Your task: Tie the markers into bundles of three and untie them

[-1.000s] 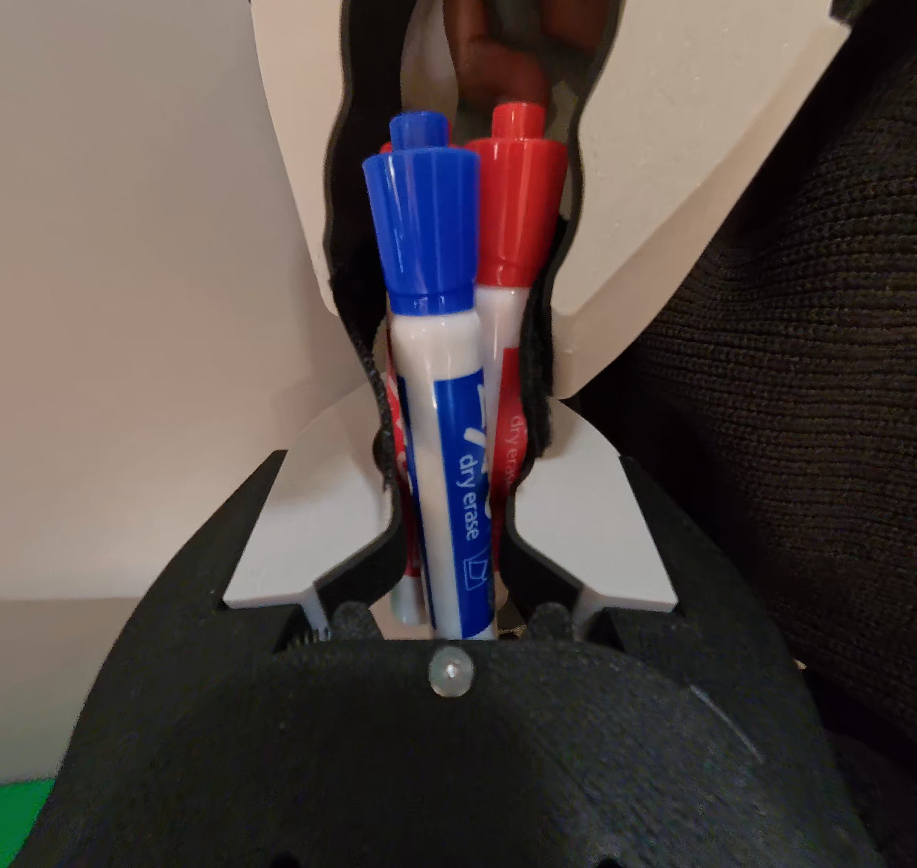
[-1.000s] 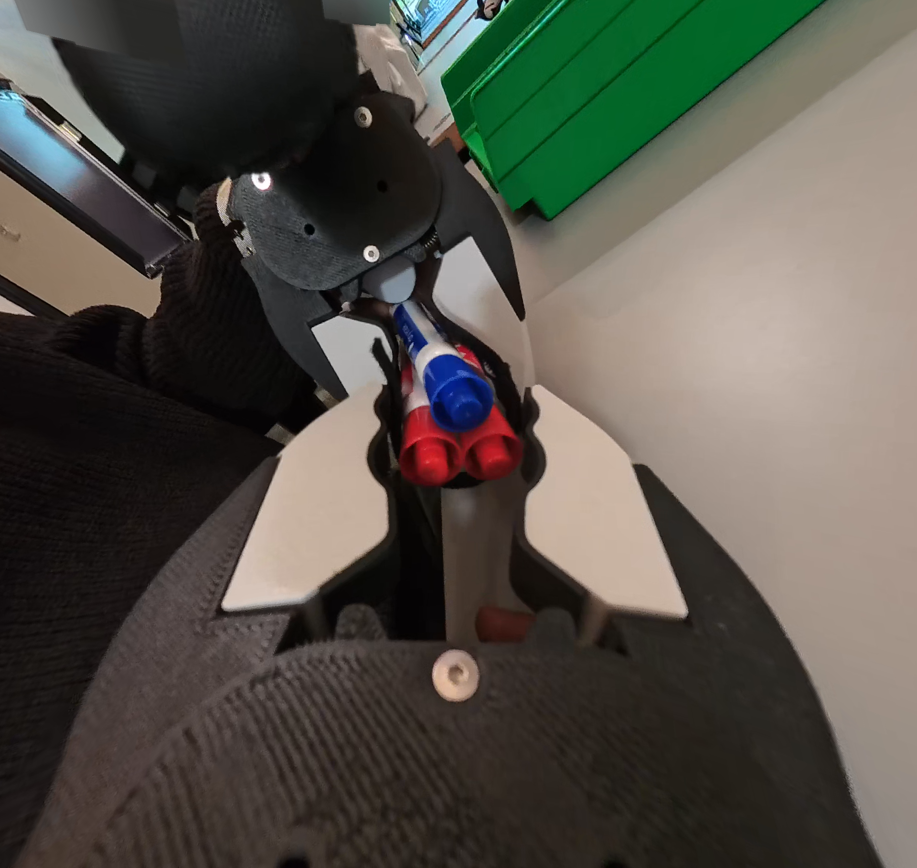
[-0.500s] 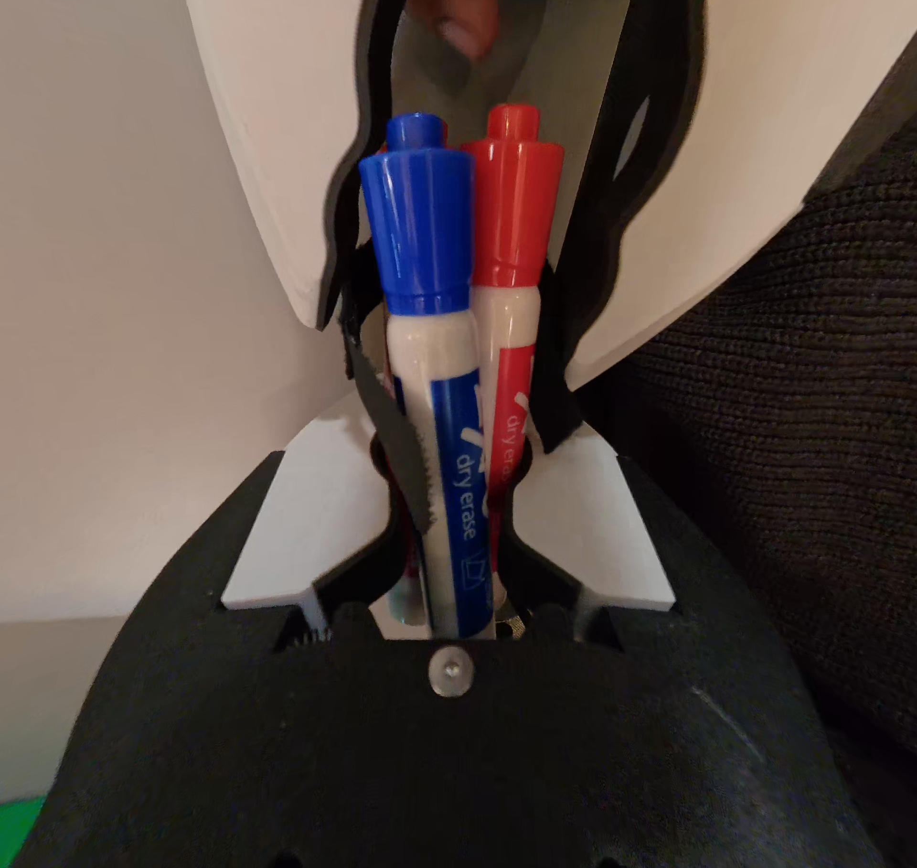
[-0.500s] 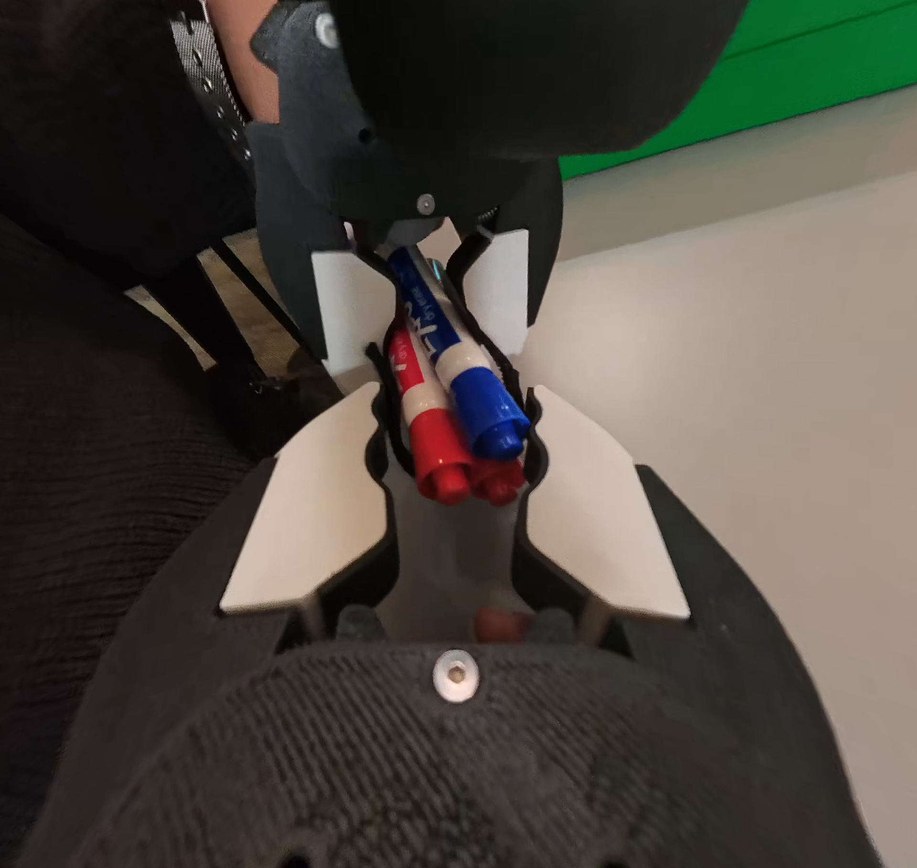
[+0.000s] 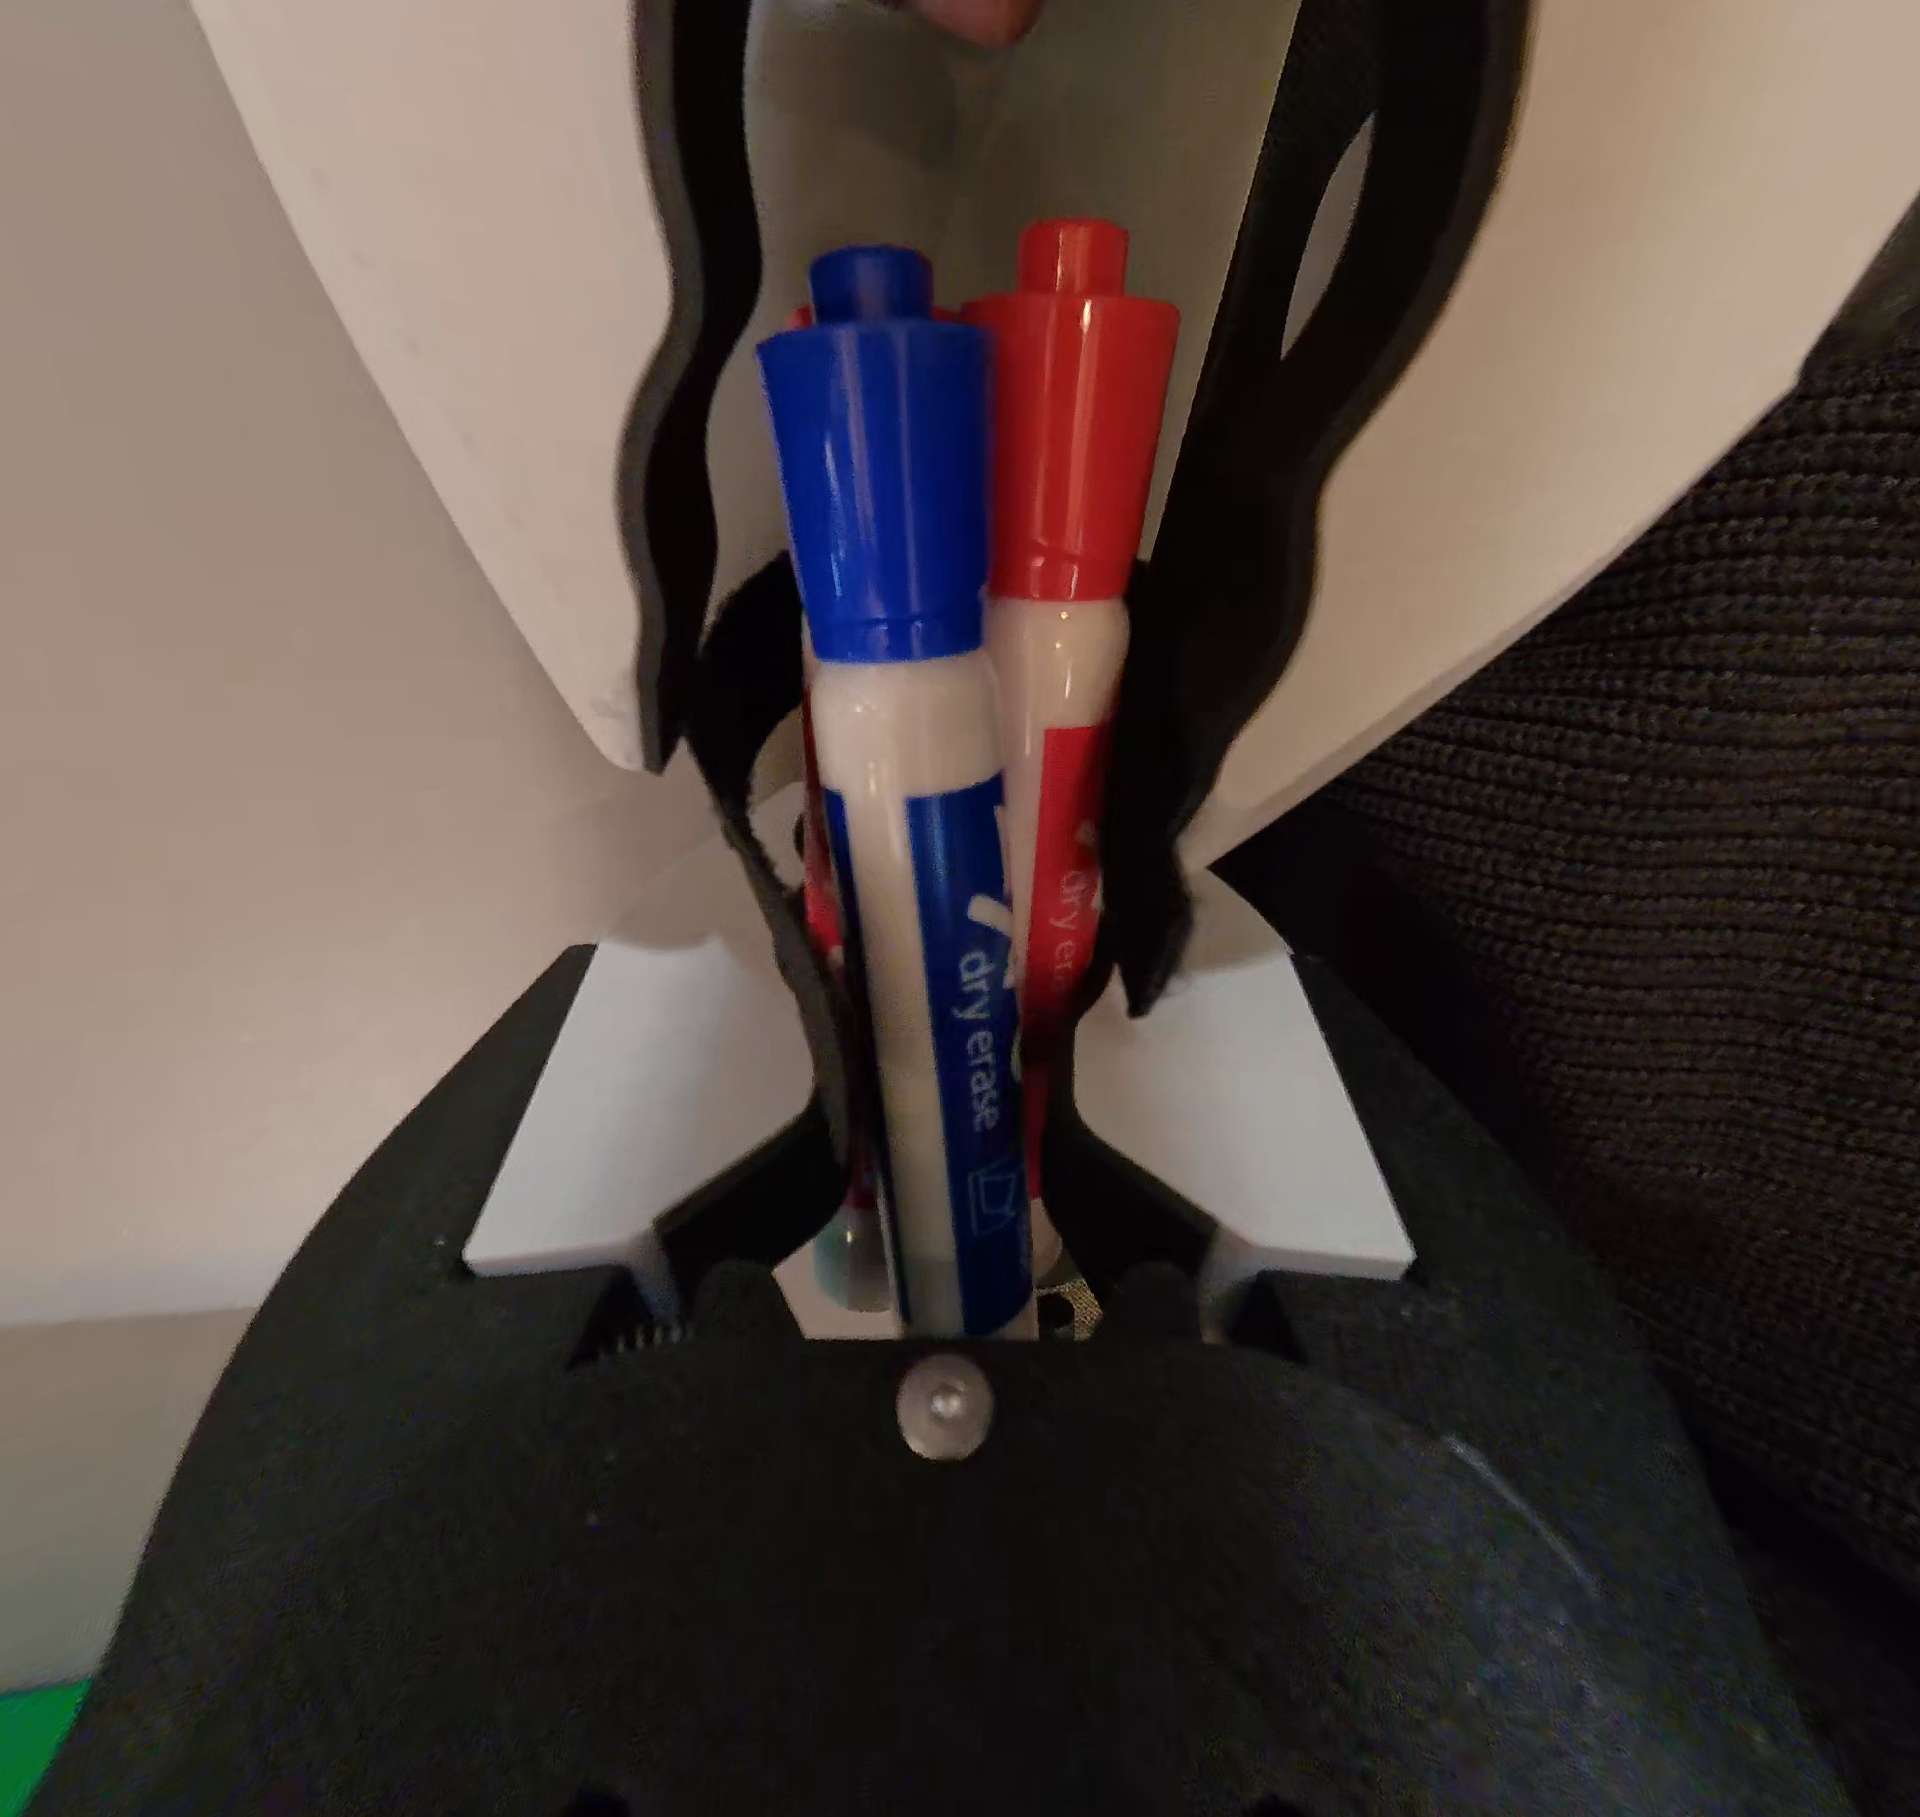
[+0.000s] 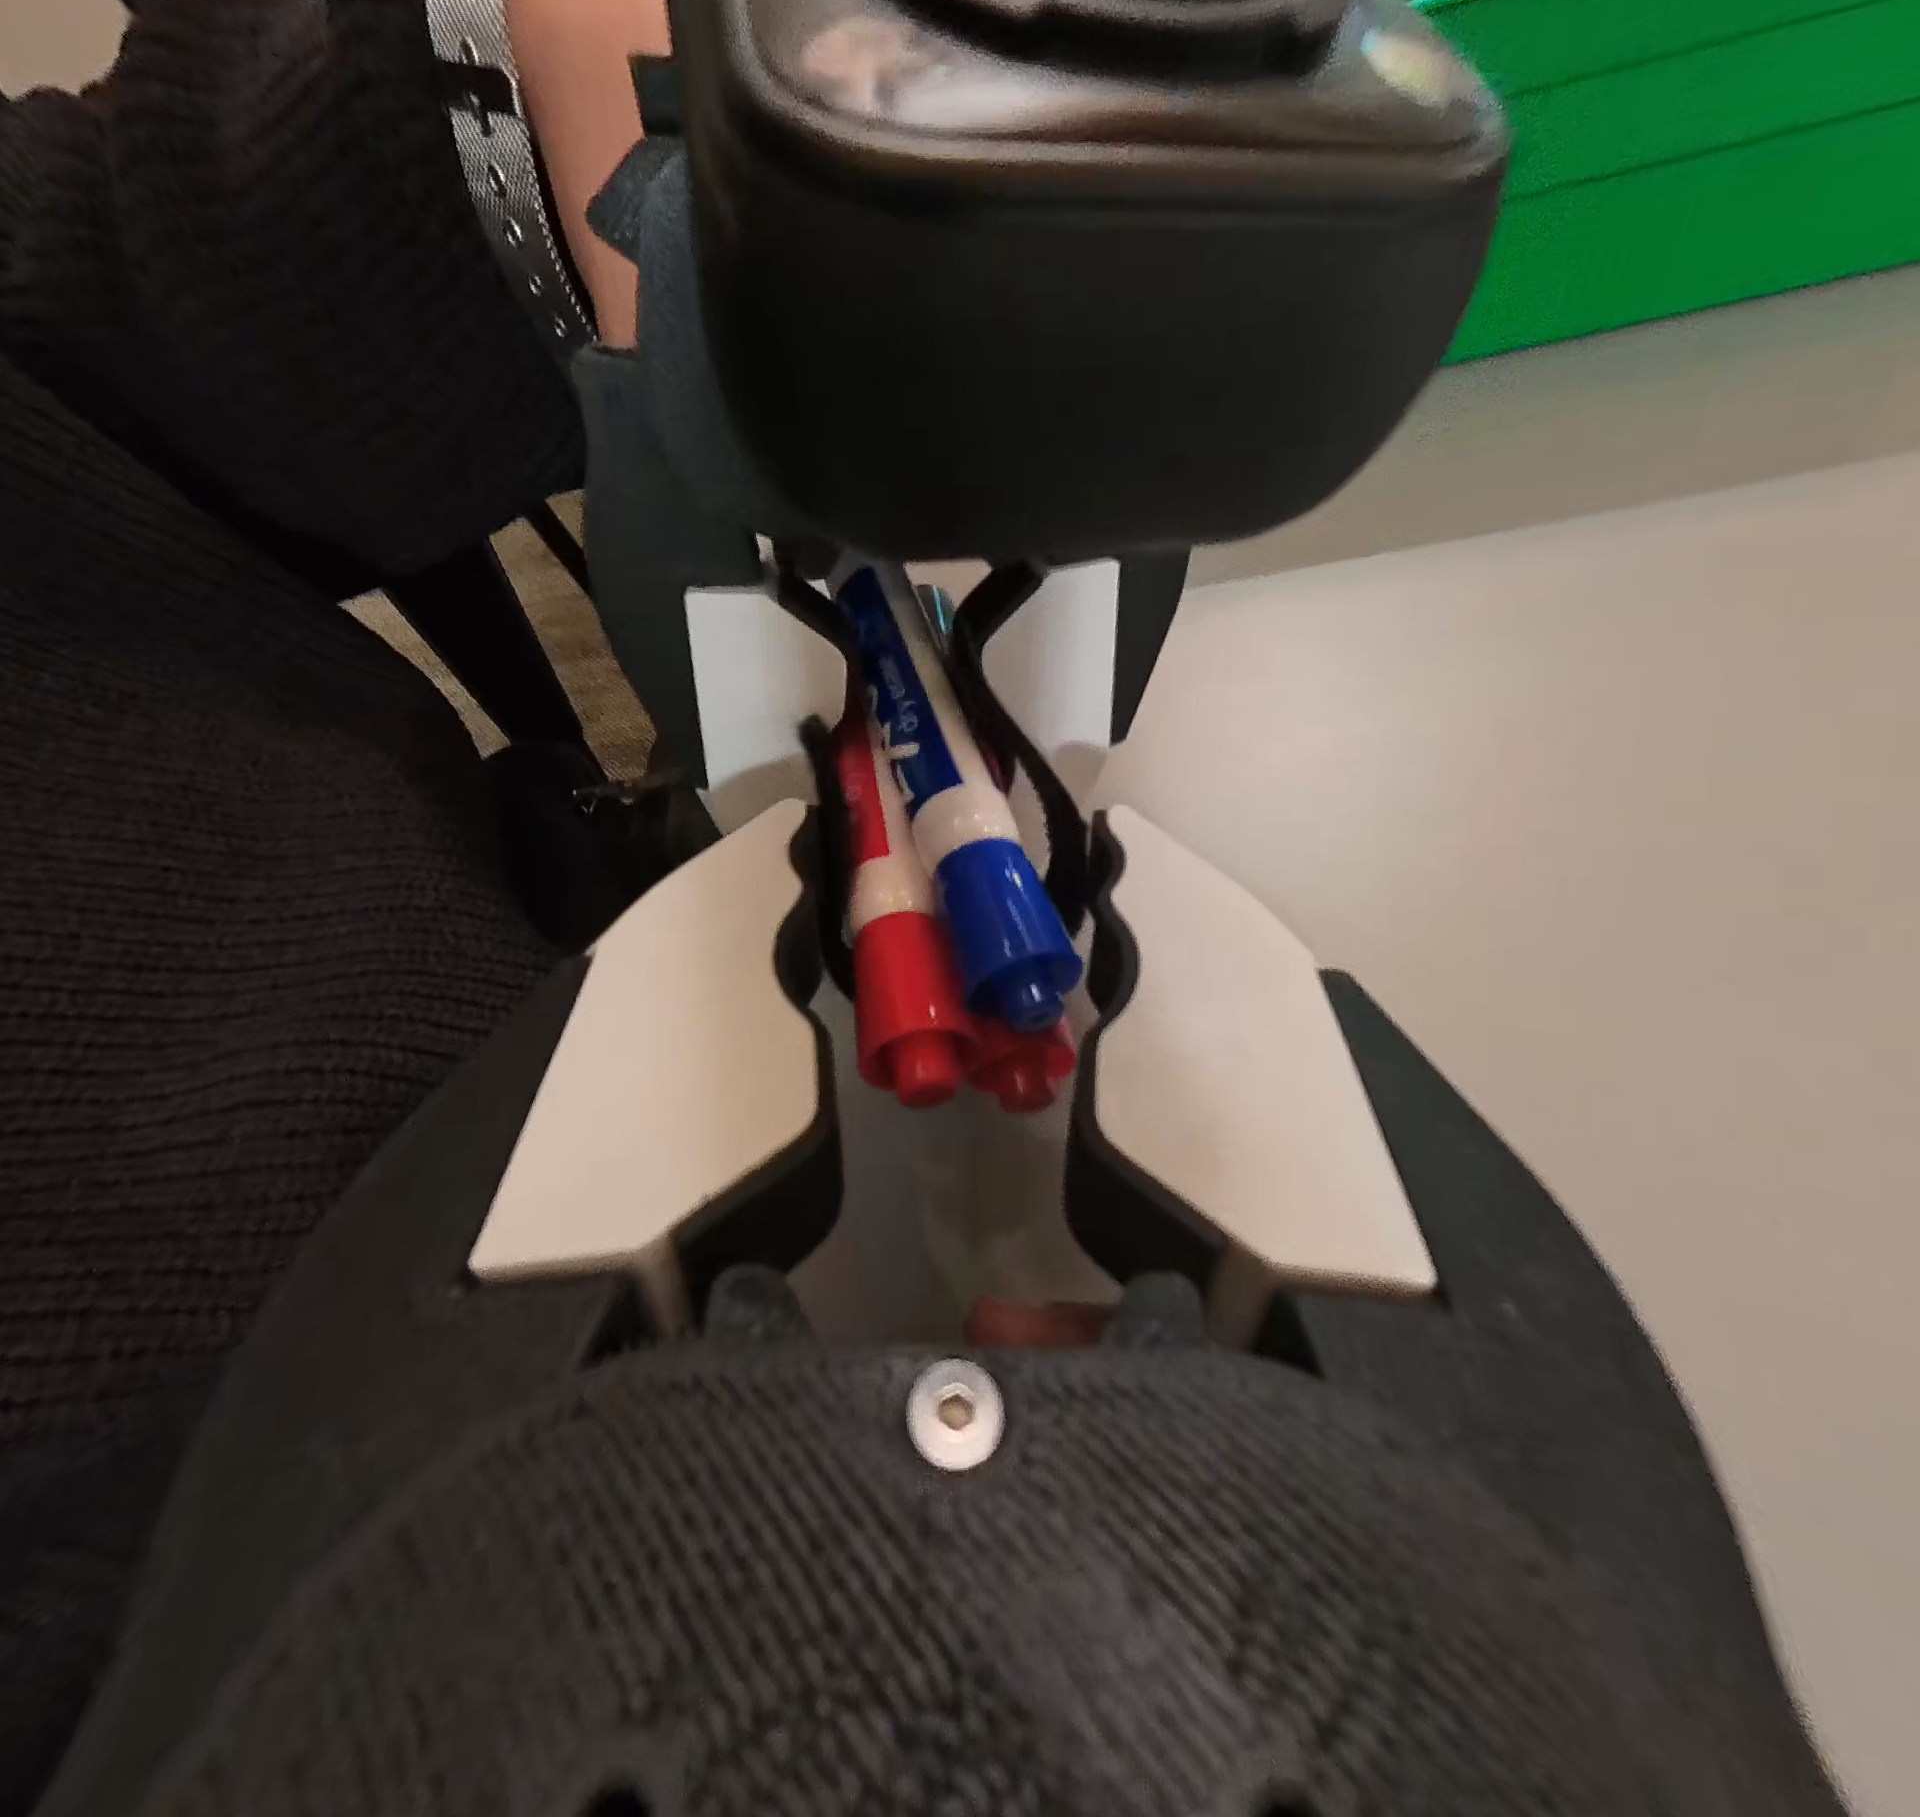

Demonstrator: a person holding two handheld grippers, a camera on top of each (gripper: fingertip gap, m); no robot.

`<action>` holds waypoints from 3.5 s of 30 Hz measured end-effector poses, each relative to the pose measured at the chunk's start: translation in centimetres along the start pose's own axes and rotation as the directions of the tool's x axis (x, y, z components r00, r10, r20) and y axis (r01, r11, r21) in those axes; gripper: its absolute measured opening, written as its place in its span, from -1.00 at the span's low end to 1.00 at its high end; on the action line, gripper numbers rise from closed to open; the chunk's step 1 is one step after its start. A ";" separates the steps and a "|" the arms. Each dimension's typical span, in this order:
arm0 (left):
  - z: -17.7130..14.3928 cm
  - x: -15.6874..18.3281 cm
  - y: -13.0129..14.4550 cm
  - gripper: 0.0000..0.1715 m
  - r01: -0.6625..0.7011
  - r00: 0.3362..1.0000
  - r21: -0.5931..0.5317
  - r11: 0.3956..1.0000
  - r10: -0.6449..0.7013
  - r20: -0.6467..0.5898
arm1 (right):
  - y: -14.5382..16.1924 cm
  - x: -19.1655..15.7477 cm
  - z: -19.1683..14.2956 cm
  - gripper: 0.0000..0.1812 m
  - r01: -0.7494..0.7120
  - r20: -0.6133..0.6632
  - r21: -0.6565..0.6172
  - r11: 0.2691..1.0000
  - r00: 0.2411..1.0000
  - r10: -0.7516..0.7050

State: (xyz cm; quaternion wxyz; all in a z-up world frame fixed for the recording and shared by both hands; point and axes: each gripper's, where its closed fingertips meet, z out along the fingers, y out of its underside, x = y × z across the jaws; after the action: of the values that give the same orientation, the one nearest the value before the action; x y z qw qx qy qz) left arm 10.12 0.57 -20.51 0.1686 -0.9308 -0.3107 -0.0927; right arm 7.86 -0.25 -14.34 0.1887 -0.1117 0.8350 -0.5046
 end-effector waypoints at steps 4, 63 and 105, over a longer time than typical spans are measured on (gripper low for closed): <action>0.0 0.0 0.0 -0.49 -0.002 1.000 -0.001 1.000 0.002 0.000 | -0.2 -0.2 0.1 -0.52 0.007 0.009 0.019 1.000 1.000 -0.007; 0.1 0.4 0.1 -0.49 -0.007 1.000 -0.020 1.000 0.007 0.003 | -1.7 0.1 -0.2 -0.87 -0.104 0.017 0.090 0.990 0.995 0.103; 0.4 6.9 -2.4 -0.50 -0.174 0.957 0.040 0.984 0.179 -0.228 | -1.4 -6.8 -4.0 -0.59 -0.200 0.576 0.084 0.976 0.810 0.116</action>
State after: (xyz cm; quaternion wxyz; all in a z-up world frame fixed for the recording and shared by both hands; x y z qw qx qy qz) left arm 14.17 6.30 -18.32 0.2202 -0.9361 -0.2057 -0.1815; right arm 12.33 4.86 -9.99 0.4770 -0.1732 0.7097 -0.4886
